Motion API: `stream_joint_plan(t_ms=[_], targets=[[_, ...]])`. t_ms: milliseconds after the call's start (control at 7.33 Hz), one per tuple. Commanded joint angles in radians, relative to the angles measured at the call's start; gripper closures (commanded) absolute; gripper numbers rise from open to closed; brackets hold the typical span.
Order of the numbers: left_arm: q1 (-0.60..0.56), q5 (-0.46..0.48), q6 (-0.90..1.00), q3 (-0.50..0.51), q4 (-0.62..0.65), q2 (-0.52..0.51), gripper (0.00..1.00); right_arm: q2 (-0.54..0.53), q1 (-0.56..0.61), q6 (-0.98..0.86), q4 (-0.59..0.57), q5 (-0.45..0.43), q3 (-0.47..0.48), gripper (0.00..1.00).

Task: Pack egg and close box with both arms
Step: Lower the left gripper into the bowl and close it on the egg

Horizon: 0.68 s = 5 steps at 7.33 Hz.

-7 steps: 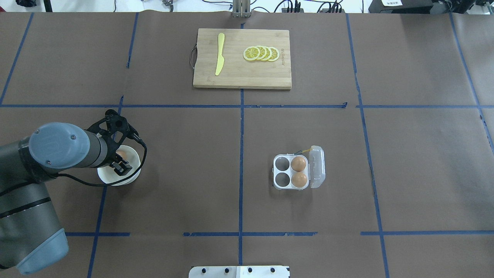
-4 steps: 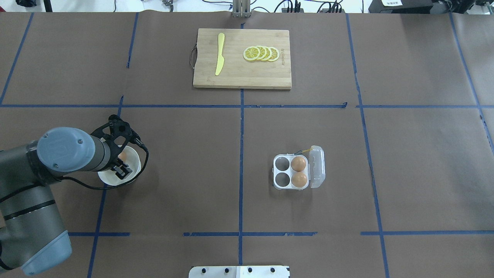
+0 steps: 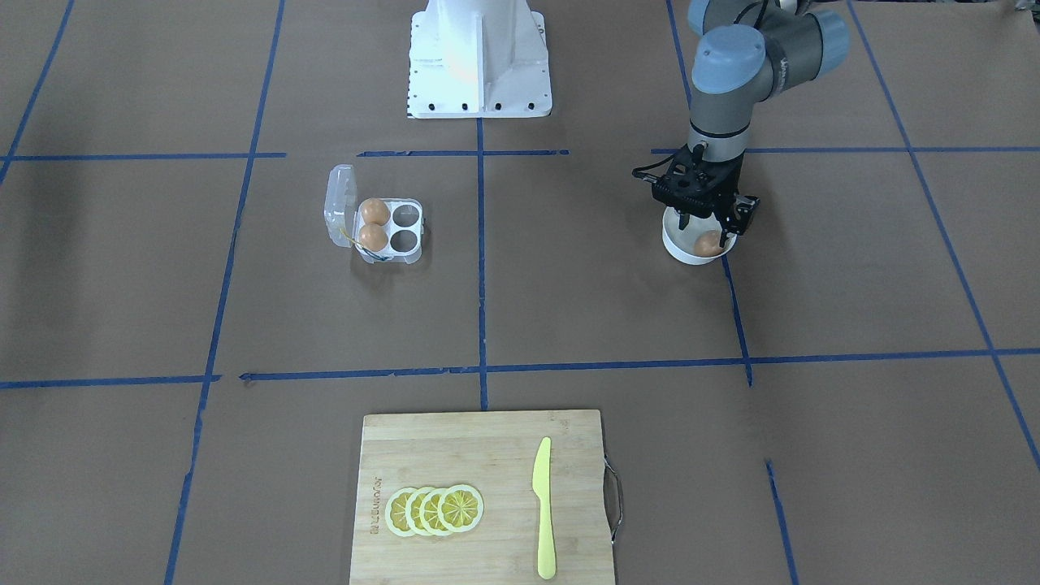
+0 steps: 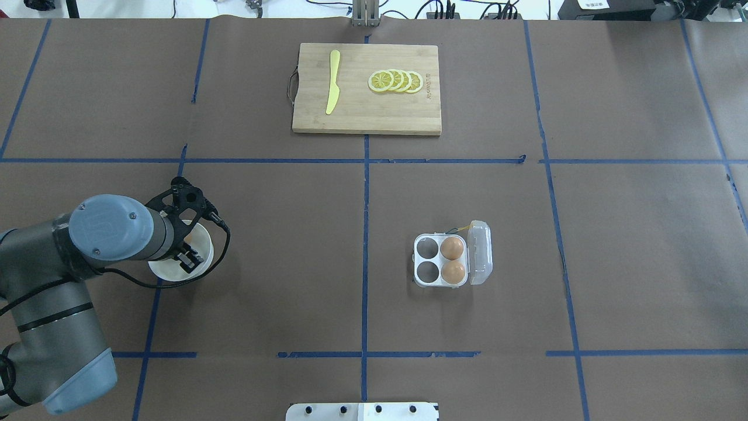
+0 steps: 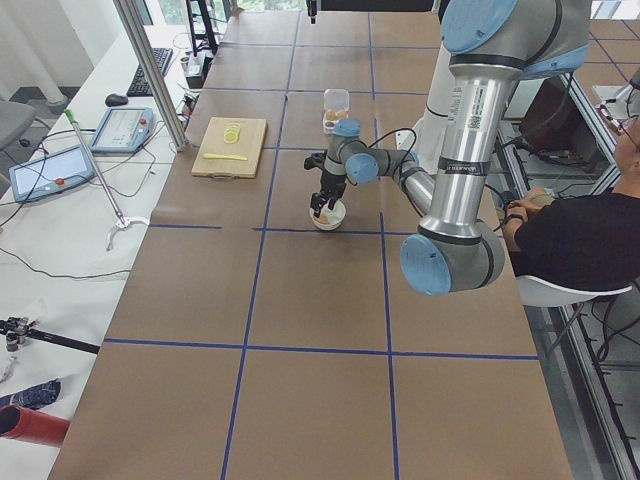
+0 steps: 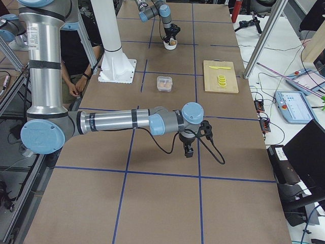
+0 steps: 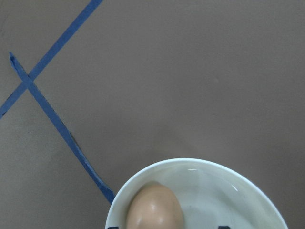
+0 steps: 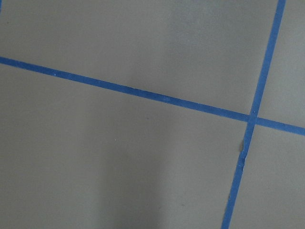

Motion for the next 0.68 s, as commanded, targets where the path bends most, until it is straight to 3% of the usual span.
stream_joint_plan(t_ms=[0,545], targets=[[0.001,0.000,0.000,0.008,0.000,-0.005,0.28,0.000,0.000,0.000,0.000,0.001,-0.001,0.00],[0.001,0.000,0.000,0.022,0.001,-0.005,0.30,0.000,-0.002,0.002,0.000,0.001,-0.001,0.00]])
